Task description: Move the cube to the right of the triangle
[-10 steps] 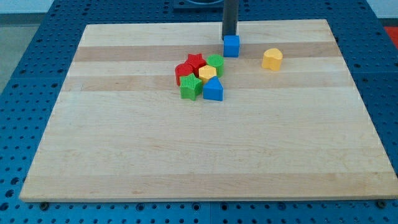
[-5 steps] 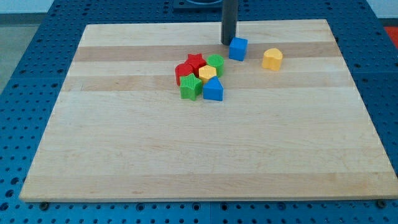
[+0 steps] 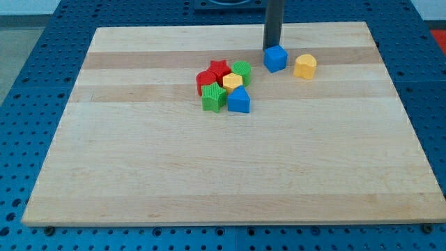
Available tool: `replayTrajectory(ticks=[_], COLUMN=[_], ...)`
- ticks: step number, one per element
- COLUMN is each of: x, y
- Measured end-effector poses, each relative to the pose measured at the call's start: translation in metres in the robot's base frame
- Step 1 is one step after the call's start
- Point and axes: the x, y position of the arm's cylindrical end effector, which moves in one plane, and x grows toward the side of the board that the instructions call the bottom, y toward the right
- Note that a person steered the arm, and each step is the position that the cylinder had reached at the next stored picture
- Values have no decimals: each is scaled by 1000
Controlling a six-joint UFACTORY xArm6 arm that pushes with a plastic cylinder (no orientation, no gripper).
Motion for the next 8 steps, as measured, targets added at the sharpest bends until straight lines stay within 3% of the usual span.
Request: replayTrajectory(ticks=[6, 8], x=[84, 91], y=[13, 31])
